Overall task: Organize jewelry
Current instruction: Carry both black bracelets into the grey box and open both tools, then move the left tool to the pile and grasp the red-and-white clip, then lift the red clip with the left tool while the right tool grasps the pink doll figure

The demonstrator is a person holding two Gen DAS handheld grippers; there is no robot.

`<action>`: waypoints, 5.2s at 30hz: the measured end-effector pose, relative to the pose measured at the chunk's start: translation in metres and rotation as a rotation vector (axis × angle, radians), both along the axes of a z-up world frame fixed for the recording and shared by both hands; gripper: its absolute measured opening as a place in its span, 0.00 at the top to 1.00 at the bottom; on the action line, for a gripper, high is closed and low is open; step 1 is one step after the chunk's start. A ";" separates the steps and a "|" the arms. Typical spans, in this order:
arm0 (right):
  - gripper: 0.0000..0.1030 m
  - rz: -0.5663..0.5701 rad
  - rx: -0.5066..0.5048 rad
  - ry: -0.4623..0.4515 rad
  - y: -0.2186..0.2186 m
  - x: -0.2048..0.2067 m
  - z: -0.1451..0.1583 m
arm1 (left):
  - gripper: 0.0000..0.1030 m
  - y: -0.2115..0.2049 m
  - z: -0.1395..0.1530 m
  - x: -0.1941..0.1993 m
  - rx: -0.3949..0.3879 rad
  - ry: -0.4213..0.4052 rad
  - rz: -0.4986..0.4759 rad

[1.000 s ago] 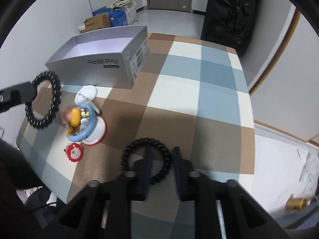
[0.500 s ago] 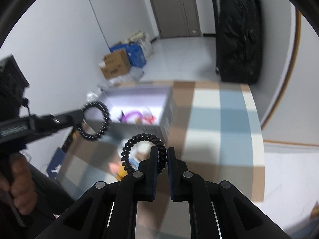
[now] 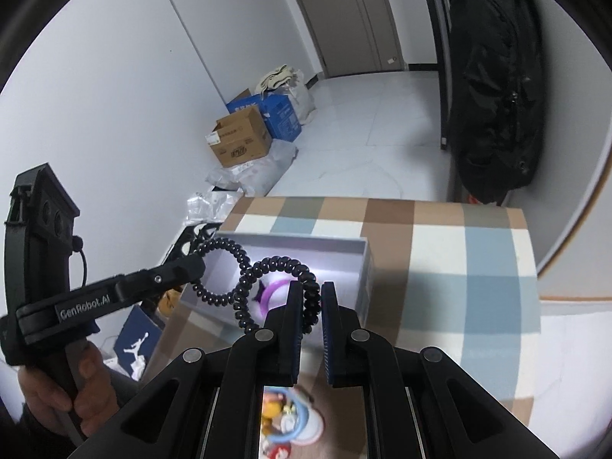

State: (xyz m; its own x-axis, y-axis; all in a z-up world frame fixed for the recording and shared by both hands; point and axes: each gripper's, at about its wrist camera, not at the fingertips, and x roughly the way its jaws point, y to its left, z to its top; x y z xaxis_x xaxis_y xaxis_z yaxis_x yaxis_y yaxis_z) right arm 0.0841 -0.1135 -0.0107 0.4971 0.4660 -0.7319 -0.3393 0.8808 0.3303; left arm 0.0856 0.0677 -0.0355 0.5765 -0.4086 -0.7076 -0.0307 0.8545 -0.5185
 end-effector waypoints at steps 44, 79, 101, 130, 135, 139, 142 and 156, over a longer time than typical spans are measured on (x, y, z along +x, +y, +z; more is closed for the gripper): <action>0.17 0.001 0.105 0.020 -0.013 0.016 -0.009 | 0.40 -0.005 -0.001 -0.003 0.113 0.044 0.032; 0.00 -0.097 0.009 0.093 -0.064 -0.053 -0.035 | 0.29 -0.049 -0.039 -0.089 0.231 0.124 -0.128; 0.00 -0.160 0.061 0.167 -0.085 -0.056 -0.039 | 0.63 -0.085 -0.059 -0.100 0.305 0.177 -0.262; 0.02 -0.027 -0.091 0.128 -0.043 -0.065 -0.048 | 0.78 -0.013 -0.015 -0.085 0.093 0.114 -0.038; 0.16 0.102 -0.075 0.099 -0.014 -0.076 -0.048 | 0.78 -0.009 -0.017 -0.082 0.064 0.111 -0.020; 0.19 0.195 -0.081 0.077 0.010 -0.083 -0.052 | 0.78 -0.001 -0.020 -0.078 0.010 0.132 -0.023; 0.21 0.245 -0.075 0.075 0.026 -0.086 -0.057 | 0.78 0.004 -0.017 -0.076 0.003 0.128 -0.014; 0.58 0.349 -0.283 -0.031 0.067 -0.086 -0.070 | 0.78 0.030 -0.028 -0.067 -0.028 0.179 0.039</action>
